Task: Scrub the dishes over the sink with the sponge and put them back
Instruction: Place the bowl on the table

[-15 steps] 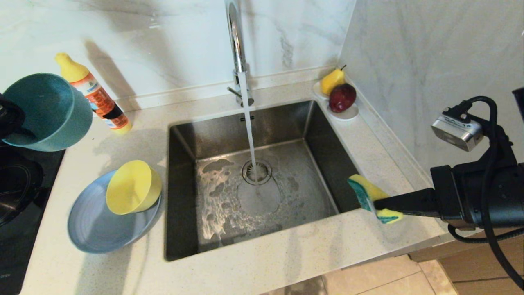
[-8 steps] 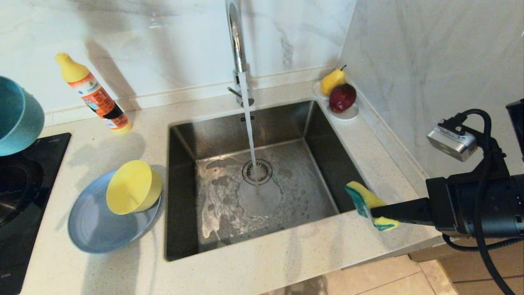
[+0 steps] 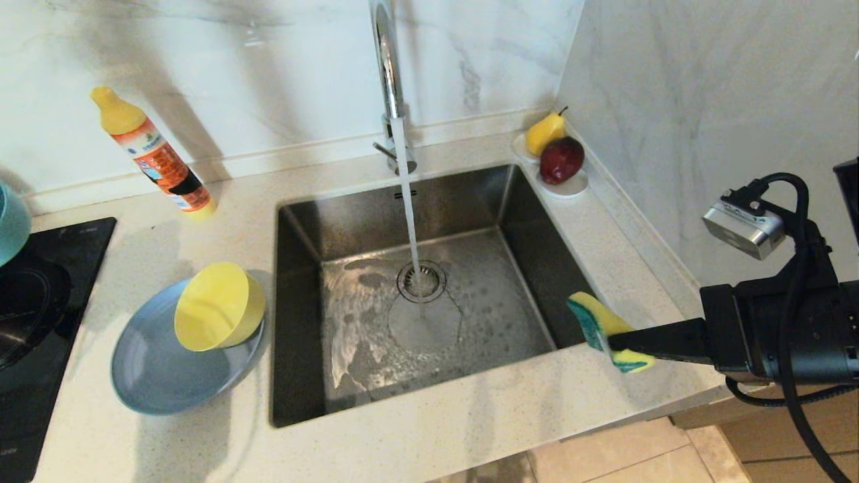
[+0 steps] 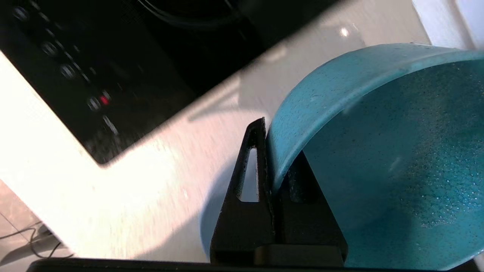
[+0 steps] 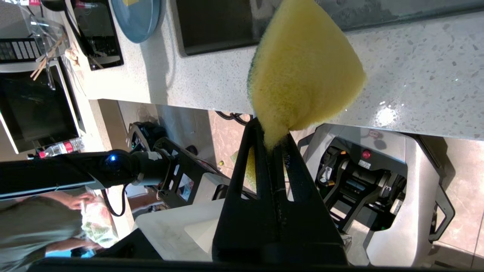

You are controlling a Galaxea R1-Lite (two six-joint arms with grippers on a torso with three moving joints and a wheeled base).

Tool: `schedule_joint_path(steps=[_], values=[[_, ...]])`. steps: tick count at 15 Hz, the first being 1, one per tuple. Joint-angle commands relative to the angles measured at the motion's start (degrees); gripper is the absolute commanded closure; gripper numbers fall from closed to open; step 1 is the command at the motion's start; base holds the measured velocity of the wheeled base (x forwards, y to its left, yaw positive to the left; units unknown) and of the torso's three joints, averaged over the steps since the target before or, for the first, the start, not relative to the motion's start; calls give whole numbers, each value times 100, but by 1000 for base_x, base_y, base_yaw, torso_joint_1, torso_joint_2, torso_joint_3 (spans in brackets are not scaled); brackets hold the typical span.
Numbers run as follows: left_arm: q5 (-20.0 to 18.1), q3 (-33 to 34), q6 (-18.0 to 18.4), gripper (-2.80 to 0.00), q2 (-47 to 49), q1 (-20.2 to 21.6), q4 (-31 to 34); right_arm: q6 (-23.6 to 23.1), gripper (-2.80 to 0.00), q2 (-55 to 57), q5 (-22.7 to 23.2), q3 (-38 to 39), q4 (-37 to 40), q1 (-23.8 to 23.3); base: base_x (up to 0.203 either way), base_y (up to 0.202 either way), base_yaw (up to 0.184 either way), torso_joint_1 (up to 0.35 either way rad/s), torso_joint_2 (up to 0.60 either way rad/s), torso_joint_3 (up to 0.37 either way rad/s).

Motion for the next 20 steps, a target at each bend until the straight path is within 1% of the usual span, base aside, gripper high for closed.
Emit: schedule_joint_path(steps=[1,5,6,8,10,12,13,15,16,17,20], values=[[-5,8,-27,0,442,366,-96,18,0,42,16,8,-29,-8,0,0,0,0,0,0],[-28,8,-27,0,992,783,-295,19,0,59,16,17,-29,-8,0,0,0,0,0,0],[-116,24,-32,0,1112,834,-312,19,0,50,16,23,-29,-8,0,0,0,0,0,0],[-507,40,-43,0,1329,955,-322,19,0,24,16,52,-29,-8,0,0,0,0,0,0],[-768,2,-130,0,1619,993,-320,19,0,7,16,78,-55,-16,0,0,0,0,0,0],[-836,-33,-334,0,1904,999,-318,19,0,-6,16,78,-56,-16,0,0,0,0,0,0],[-856,-48,-369,0,2013,1002,-324,19,0,-2,16,87,-56,-16,0,0,0,0,0,0],[-934,-112,-382,0,2173,1025,-330,19,0,-2,16,96,-56,-16,0,0,0,0,0,0],[-1081,-165,-393,0,2237,1026,-361,19,0,-2,16,96,-56,-16,0,0,0,0,0,0],[-1151,-216,-409,0,2334,1026,-420,19,0,7,16,96,-56,-16,0,0,0,0,0,0],[-1167,-468,-440,0,2662,1029,-485,19,0,24,24,157,-64,-16,0,0,0,0,0,0]])
